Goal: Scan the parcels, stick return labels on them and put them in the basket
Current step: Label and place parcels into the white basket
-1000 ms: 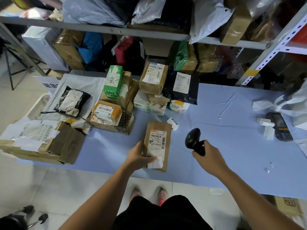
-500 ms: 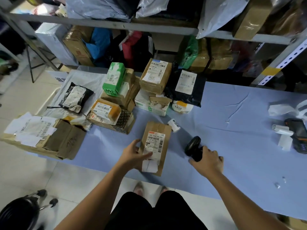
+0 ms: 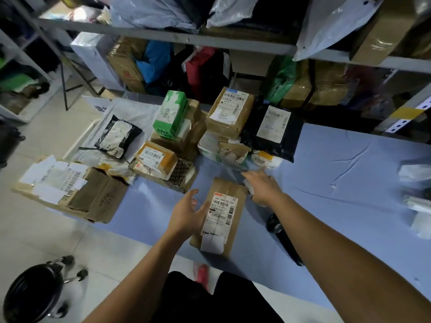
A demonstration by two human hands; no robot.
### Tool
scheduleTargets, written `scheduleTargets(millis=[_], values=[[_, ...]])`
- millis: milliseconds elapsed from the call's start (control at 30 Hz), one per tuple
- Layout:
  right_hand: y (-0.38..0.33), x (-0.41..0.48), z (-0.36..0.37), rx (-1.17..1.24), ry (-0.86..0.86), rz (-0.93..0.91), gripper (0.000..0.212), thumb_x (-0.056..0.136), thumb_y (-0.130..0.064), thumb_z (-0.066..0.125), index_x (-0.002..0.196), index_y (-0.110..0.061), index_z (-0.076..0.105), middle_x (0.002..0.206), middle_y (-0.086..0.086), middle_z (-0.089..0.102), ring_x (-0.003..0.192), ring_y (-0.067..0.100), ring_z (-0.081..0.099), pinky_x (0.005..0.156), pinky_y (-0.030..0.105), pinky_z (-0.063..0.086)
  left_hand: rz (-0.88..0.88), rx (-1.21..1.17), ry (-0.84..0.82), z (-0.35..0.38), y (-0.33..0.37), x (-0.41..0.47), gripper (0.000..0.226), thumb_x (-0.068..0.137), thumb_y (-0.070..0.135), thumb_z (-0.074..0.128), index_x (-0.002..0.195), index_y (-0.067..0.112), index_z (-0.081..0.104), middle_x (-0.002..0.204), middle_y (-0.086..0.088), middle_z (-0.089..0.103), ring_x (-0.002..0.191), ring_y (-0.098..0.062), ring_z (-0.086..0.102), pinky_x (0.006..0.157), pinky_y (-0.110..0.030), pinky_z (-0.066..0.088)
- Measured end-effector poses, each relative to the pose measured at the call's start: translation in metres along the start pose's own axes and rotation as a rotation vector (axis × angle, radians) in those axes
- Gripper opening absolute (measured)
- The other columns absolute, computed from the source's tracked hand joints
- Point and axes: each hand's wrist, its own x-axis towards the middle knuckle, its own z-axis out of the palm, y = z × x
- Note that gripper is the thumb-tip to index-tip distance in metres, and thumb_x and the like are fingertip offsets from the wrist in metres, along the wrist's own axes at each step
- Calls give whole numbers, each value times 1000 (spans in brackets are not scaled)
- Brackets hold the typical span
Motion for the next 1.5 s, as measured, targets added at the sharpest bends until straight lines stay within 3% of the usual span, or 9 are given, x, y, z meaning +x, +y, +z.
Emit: scheduleTargets(millis=[67, 200, 400, 533, 667, 867, 1033, 1200, 1500], values=[[-2, 6, 0, -24, 35, 36, 15, 90, -5, 55, 98, -17, 56, 115, 14, 59, 104, 34, 57, 71, 35, 39, 20, 5, 4, -2, 0, 3, 58, 91, 48, 61, 142, 24, 44, 117, -2, 61, 106, -18, 58, 89, -33, 49], [6, 1, 7, 131, 131, 141, 12, 88, -2, 52, 80, -10, 55, 85, 9, 57, 78, 31, 56, 56, 33, 35, 102, -23, 23, -3, 5, 13, 50, 93, 40, 63, 138, 22, 49, 111, 1, 61, 102, -13, 58, 85, -27, 45], [12, -18, 12, 563, 363, 243, 22, 89, -24, 71, 102, -6, 70, 102, 8, 65, 95, 25, 60, 77, 36, 46, 269, -127, 45, 8, 21, 23, 31, 93, 18, 64, 123, 14, 63, 107, 5, 63, 95, 0, 58, 71, -3, 41], [6, -37, 3, 774, 378, 190, 26, 93, -30, 68, 109, -10, 68, 105, -1, 63, 97, 15, 60, 83, 33, 48, 382, -111, -61, 16, 38, 32, 31, 91, 13, 65, 121, 12, 64, 117, -2, 65, 110, -16, 60, 90, -29, 49], [-5, -55, -8, 947, 357, 90, 13, 98, -24, 62, 99, -16, 72, 92, -5, 73, 85, 1, 66, 75, 19, 47, 454, -123, -269, 25, 59, 39, 48, 90, 19, 66, 136, 24, 52, 129, 3, 61, 122, -12, 55, 97, -33, 46], [-18, -65, -12, 1172, 459, 111, 11, 92, -21, 71, 102, -19, 74, 92, 1, 76, 84, 16, 74, 75, 30, 59, 382, -385, -301, 36, 74, 45, 37, 84, 9, 73, 108, 37, 65, 83, -2, 72, 75, -14, 71, 68, -38, 58], [-13, -72, -10, 1225, 466, 157, 26, 85, -12, 78, 109, -20, 73, 100, -1, 77, 94, 13, 73, 84, 33, 60, 431, -458, -161, 36, 81, 45, 32, 84, -1, 71, 91, 29, 71, 72, 16, 68, 66, -4, 67, 60, -20, 52], [-15, -75, -9, 1226, 527, 176, 31, 88, -17, 75, 118, -14, 69, 104, 2, 76, 97, 15, 72, 87, 31, 59, 712, -120, -109, 34, 85, 46, 17, 85, 26, 76, 100, 34, 74, 117, 9, 54, 104, 3, 53, 88, -10, 42], [-20, -90, -13, 1154, 553, 48, 21, 100, -24, 57, 112, -28, 41, 91, -1, 77, 79, 15, 70, 71, 20, 50, 835, -65, -233, 31, 96, 34, 10, 93, 30, 63, 102, 34, 65, 95, 32, 63, 87, 6, 60, 73, -12, 44]])
